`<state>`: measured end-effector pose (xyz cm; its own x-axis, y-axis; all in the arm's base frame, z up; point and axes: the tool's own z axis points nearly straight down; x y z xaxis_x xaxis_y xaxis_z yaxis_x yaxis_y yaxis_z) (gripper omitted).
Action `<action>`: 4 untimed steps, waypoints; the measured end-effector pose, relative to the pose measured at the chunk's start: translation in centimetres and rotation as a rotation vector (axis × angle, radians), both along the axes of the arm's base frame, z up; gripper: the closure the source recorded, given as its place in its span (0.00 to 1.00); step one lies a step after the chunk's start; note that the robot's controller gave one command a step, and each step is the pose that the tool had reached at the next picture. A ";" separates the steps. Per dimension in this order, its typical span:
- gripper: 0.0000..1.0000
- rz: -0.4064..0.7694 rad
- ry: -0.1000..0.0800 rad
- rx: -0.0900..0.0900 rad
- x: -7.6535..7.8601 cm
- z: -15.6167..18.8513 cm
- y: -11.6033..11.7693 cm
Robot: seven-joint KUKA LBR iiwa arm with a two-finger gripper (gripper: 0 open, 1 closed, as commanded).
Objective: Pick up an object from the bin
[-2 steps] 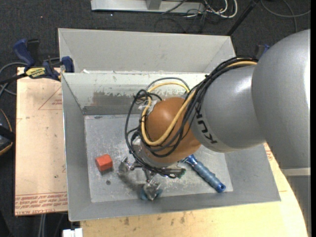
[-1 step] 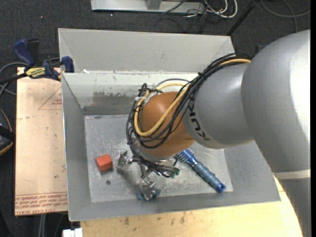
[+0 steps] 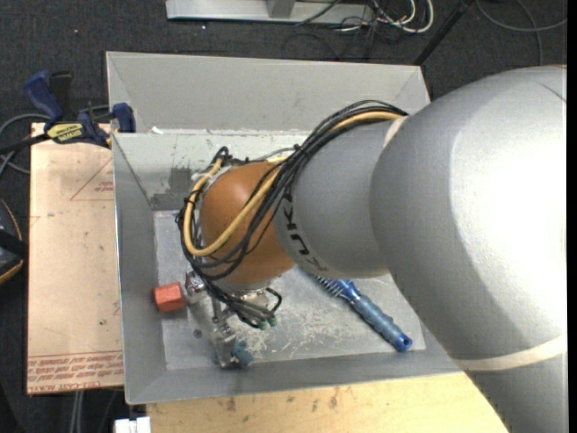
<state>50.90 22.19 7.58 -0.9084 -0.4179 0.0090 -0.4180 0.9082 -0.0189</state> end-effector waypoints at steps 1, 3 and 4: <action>1.00 0.009 -0.004 0.019 -0.2 0.1 0.9; 1.00 -0.014 0.003 0.019 1.1 8.6 -5.0; 1.00 -0.153 -0.003 0.023 3.6 6.3 -3.7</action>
Offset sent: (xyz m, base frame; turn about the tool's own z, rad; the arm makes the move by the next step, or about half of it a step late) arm 0.0000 0.0000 0.0000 0.0000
